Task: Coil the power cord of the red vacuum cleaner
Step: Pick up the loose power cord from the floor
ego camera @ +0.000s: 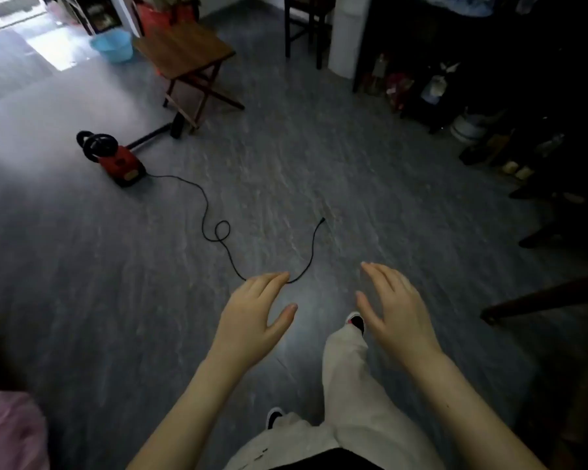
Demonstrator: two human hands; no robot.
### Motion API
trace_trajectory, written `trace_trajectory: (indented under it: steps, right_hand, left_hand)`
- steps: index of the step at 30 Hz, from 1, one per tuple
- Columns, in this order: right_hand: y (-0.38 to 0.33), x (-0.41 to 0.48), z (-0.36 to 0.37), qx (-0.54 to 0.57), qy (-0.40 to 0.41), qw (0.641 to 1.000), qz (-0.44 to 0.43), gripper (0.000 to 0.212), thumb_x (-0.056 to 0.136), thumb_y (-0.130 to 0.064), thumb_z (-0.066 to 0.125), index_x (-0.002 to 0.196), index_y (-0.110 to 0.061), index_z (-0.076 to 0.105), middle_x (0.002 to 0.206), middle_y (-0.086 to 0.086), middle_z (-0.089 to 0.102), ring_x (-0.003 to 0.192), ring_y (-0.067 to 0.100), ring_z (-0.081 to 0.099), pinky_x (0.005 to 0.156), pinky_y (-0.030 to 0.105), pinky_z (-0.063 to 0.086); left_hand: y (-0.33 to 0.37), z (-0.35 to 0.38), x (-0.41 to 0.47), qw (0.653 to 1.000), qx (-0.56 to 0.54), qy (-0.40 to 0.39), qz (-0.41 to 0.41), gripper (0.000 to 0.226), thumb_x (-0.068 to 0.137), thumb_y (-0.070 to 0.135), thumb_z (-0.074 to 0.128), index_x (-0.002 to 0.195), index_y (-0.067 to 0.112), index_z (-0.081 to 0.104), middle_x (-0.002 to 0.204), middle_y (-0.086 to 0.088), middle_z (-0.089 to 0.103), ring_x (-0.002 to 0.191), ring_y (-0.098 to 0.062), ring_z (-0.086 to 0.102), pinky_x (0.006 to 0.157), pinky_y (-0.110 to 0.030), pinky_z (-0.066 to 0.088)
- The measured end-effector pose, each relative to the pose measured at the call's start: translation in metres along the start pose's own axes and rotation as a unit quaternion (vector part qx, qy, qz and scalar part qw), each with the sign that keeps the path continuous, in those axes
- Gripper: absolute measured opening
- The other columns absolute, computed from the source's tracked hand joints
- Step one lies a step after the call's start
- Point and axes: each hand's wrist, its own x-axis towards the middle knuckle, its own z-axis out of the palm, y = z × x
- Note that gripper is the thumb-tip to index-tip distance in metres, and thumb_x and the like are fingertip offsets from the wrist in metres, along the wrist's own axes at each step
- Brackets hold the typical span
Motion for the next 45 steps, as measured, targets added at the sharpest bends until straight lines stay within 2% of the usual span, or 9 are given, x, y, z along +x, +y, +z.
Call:
trace_trajectory:
  steps: [5,12,17,22,27,35,37,42,45]
  right_hand:
    - [0.064,0.086,-0.013,0.003,0.003,1.0,0.004,0.057,0.094,-0.042,0.041,0.138,-0.008,0.051,0.133,0.009,0.059,0.123,0.024,0.054,0.1,0.04,0.046]
    - [0.157,0.231,-0.049,0.011,-0.022,0.999,-0.048,0.056,0.094,-0.041,0.041,0.136,-0.006,0.053,0.13,0.01,0.06,0.12,0.027,0.056,0.097,0.043,0.048]
    - [0.202,0.314,-0.05,0.017,-0.058,0.995,-0.078,0.055,0.094,-0.039,0.043,0.137,-0.006,0.052,0.131,0.011,0.059,0.121,0.028,0.054,0.098,0.046,0.047]
    - [0.234,0.378,0.001,0.026,-0.088,0.993,-0.08,0.053,0.094,-0.034,0.045,0.136,-0.003,0.052,0.132,0.013,0.058,0.122,0.028,0.053,0.101,0.044,0.046]
    - [0.289,0.428,0.134,0.021,-0.101,0.991,-0.084,0.052,0.093,-0.032,0.046,0.136,-0.003,0.052,0.132,0.016,0.058,0.122,0.031,0.054,0.099,0.044,0.047]
    - [0.441,0.48,0.439,0.007,-0.131,0.986,-0.107,0.056,0.095,-0.037,0.041,0.14,-0.005,0.048,0.14,0.013,0.054,0.128,0.03,0.051,0.104,0.046,0.044]
    - [0.48,0.489,0.51,-0.001,-0.133,0.983,-0.125,0.055,0.094,-0.036,0.042,0.14,-0.006,0.048,0.14,0.012,0.053,0.129,0.029,0.05,0.104,0.045,0.044]
    - [0.561,0.501,0.671,-0.022,-0.189,0.967,-0.171,0.055,0.089,-0.026,0.055,0.141,-0.011,0.048,0.14,0.012,0.054,0.129,0.033,0.051,0.103,0.052,0.045]
    - [0.592,0.503,0.743,-0.058,-0.243,0.945,-0.212,0.056,0.093,-0.025,0.052,0.147,-0.016,0.041,0.15,0.009,0.045,0.139,0.03,0.04,0.115,0.049,0.032]
  left_hand:
    - [0.008,0.03,0.094,1.0,0.003,-0.005,-0.02,0.053,0.093,0.046,0.047,0.133,0.013,0.057,0.127,0.002,0.062,0.114,-0.013,0.057,0.097,-0.027,0.044]
    - [0.032,0.067,0.237,0.997,0.015,0.033,-0.072,0.052,0.093,0.046,0.046,0.132,0.012,0.058,0.126,0.002,0.063,0.114,-0.013,0.057,0.096,-0.018,0.036]
    - [0.032,0.09,0.313,0.991,0.001,0.044,-0.122,0.051,0.094,0.045,0.047,0.131,0.011,0.058,0.125,0.001,0.063,0.114,-0.015,0.056,0.096,-0.02,0.037]
    - [-0.017,0.131,0.365,0.983,-0.034,0.028,-0.176,0.05,0.094,0.043,0.046,0.132,0.012,0.056,0.127,0.0,0.062,0.116,-0.017,0.055,0.097,-0.03,0.045]
    - [-0.129,0.225,0.403,0.98,-0.036,0.017,-0.195,0.051,0.094,0.042,0.046,0.136,0.013,0.052,0.129,-0.001,0.061,0.118,-0.018,0.054,0.097,-0.031,0.043]
    - [-0.365,0.468,0.44,0.983,-0.014,0.012,-0.181,0.056,0.095,0.037,0.059,0.142,0.012,0.046,0.139,-0.004,0.054,0.125,-0.018,0.05,0.104,-0.03,0.04]
    - [-0.418,0.532,0.444,0.985,-0.011,-0.01,-0.17,0.059,0.094,0.041,0.059,0.144,0.013,0.044,0.142,-0.003,0.052,0.128,-0.018,0.048,0.107,-0.03,0.038]
    - [-0.532,0.675,0.451,0.991,0.034,-0.067,-0.109,0.074,0.089,0.059,0.048,0.146,0.012,0.04,0.148,-0.009,0.045,0.132,-0.027,0.045,0.109,-0.043,0.038]
    - [-0.572,0.746,0.445,0.988,0.067,-0.099,-0.096,0.082,0.086,0.064,0.043,0.148,0.01,0.037,0.152,-0.014,0.039,0.14,-0.032,0.036,0.117,-0.048,0.025]
